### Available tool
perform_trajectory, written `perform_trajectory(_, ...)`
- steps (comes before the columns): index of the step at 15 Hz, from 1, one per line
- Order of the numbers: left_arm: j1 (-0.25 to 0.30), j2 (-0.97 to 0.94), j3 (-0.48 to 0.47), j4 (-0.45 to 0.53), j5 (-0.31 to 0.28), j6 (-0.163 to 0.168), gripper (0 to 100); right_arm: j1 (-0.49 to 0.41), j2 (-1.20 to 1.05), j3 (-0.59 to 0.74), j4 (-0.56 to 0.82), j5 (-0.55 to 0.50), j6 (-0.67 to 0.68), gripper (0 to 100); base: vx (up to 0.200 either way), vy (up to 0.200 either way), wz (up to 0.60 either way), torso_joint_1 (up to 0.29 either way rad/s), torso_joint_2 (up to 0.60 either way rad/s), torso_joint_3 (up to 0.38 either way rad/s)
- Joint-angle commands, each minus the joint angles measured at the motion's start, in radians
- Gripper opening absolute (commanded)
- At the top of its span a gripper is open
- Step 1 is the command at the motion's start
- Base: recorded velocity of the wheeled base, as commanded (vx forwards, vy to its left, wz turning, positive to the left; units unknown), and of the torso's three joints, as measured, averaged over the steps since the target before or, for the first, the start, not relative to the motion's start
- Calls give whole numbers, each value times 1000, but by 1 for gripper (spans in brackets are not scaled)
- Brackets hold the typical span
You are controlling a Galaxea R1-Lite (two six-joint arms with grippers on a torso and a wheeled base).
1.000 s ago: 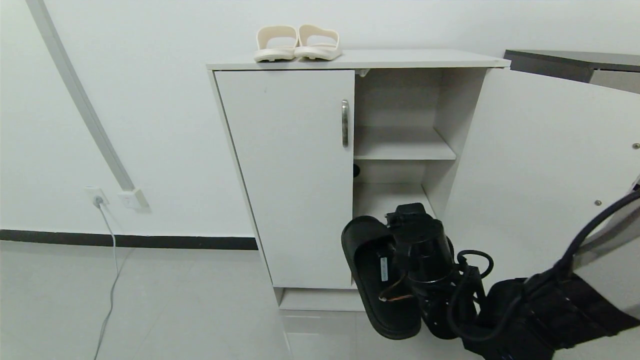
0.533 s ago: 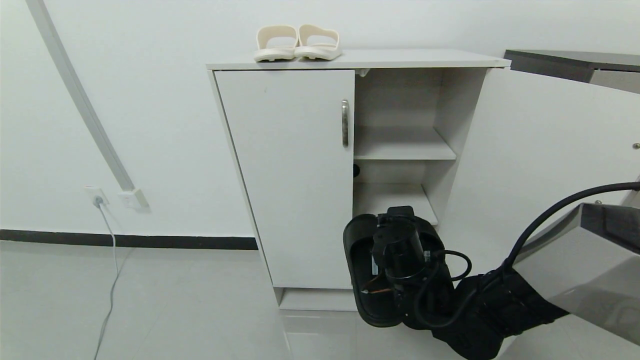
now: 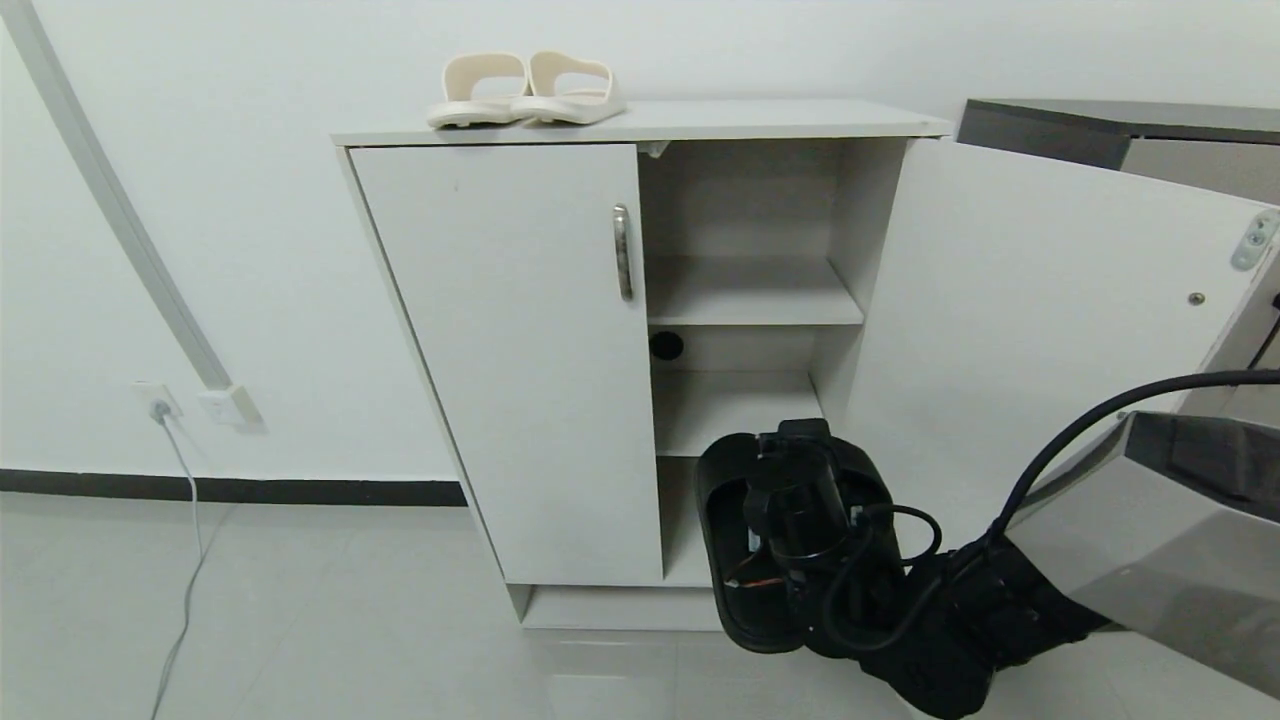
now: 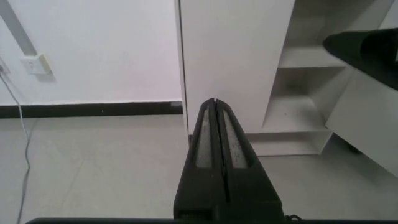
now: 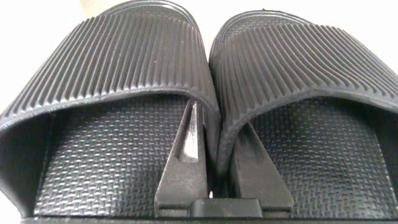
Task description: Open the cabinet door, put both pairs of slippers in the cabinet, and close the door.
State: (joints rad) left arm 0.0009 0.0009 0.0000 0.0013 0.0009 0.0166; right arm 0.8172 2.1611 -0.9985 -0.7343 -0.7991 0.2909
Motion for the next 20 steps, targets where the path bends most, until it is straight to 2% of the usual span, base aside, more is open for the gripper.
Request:
perform_trajectory(1,-1,-1,0,0,2,-1,0,5,28,0,-11,12,7,0,0,0,0,0,0,0)
perform_trajectory(5,-1,-1,0,0,2,6,0,2,112,-20,-97,44,2,0,0,0,0,0,0,0)
perform_trajectory(14,-1,-1,0,0,2,2,0,2,137,-51,-100,46,7,0,0,0,0,0,0,0)
perform_trajectory(20,-1,-1,0,2,-1,2,0,-6,191,-104,-100,46,13,0,0,0,0,1,2,-159)
